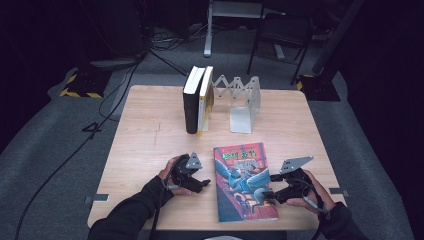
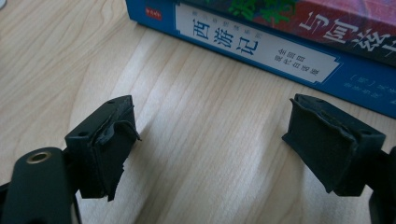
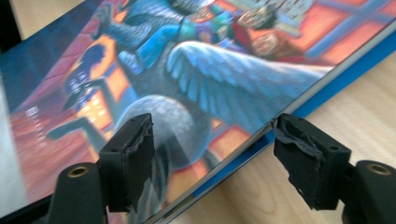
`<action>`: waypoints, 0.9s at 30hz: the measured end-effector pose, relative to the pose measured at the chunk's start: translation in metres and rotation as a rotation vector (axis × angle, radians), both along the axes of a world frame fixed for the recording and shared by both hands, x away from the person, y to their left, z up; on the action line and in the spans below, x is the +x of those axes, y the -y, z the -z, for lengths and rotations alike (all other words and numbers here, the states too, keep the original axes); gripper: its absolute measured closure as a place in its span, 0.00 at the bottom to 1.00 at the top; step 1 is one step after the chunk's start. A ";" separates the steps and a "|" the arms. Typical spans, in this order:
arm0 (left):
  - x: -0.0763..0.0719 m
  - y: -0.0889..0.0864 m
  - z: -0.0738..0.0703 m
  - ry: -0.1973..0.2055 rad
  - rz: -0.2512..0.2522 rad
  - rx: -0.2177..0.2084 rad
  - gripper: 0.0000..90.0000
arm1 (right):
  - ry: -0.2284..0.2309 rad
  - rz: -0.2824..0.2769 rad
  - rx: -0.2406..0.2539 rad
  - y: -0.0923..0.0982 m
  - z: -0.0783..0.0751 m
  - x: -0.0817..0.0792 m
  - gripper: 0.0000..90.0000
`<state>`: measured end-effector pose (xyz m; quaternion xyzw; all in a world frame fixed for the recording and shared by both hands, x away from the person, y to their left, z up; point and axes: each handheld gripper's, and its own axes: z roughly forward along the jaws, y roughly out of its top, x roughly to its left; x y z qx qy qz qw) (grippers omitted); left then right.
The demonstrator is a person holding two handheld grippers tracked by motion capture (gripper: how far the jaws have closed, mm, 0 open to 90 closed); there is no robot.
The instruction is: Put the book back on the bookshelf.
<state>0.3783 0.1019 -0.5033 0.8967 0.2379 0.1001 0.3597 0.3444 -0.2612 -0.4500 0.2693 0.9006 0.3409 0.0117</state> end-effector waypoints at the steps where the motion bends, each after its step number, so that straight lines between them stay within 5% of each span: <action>1: 0.001 0.000 0.000 -0.008 0.000 -0.003 0.18 | -0.003 -0.009 0.001 0.000 0.000 0.002 0.31; 18: 0.026 0.000 -0.001 -0.021 -0.048 -0.017 0.24 | 0.099 -0.063 0.026 -0.024 0.000 0.004 0.38; 23: 0.028 0.001 0.000 -0.020 -0.048 -0.019 0.24 | 0.091 -0.077 0.101 -0.027 -0.002 0.009 0.46; 27: 0.029 0.002 -0.001 -0.020 -0.046 -0.010 0.23 | 0.101 -0.098 0.053 -0.036 -0.004 0.013 0.44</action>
